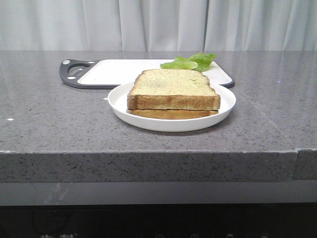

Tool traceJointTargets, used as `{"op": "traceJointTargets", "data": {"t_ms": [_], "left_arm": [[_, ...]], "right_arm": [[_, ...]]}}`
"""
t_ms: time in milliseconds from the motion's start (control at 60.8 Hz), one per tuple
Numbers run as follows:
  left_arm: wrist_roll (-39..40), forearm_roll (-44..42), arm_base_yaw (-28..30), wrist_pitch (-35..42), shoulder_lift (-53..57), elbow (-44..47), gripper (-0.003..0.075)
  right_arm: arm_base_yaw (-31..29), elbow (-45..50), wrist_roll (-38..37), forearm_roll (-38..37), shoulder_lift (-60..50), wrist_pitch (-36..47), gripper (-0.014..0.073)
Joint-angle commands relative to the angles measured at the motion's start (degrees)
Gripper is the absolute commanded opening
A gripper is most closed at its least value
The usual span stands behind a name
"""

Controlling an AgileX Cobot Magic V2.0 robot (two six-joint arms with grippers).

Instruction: Left arm grabs bread, right arm adds lettuce

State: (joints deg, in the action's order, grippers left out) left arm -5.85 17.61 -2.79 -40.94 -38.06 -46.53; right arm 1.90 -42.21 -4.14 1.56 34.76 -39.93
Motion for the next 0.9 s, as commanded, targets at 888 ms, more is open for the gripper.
{"op": "traceJointTargets", "data": {"t_ms": [888], "left_arm": [[-8.3,14.4,-27.1,0.8,-41.5,-21.6,0.04]], "right_arm": [[0.0,-1.9,-0.1,3.0,0.6,3.8,0.0396]]}}
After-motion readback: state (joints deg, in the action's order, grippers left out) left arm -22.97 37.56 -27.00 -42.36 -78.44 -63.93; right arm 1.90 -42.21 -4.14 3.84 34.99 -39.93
